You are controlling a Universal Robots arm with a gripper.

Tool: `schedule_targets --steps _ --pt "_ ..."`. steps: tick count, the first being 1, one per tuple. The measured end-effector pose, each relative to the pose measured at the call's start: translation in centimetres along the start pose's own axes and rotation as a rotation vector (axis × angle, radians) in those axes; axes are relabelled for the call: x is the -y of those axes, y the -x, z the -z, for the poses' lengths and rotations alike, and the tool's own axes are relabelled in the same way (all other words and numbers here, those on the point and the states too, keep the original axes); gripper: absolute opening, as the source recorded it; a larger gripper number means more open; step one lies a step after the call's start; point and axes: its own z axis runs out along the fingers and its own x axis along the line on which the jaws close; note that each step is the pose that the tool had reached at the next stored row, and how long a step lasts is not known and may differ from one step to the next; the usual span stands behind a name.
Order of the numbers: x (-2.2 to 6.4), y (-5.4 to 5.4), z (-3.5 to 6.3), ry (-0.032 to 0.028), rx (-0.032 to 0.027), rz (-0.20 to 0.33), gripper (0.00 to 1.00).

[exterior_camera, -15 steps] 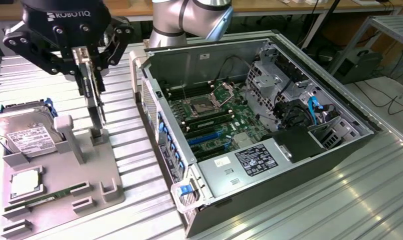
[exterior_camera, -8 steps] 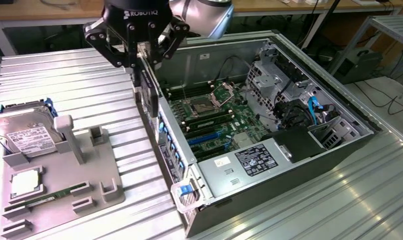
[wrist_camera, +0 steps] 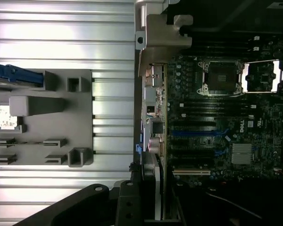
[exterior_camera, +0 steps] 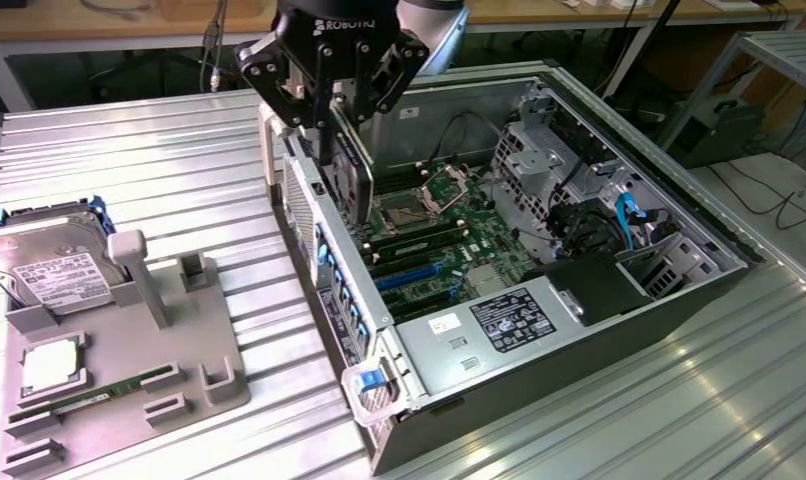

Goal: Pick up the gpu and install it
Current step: 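Pick up the gpu and move the gpu toward the slot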

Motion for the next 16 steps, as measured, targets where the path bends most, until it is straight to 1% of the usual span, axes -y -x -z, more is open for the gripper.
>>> schedule_targets --steps 4,11,16 --pt "0.01 1.1 -0.07 0.0001 0.0000 0.000 0.28" --pt "0.03 2.4 -0.15 0.0000 0.0000 0.000 0.28" --pt "0.04 3.5 -0.21 0.0001 0.0000 0.000 0.28"
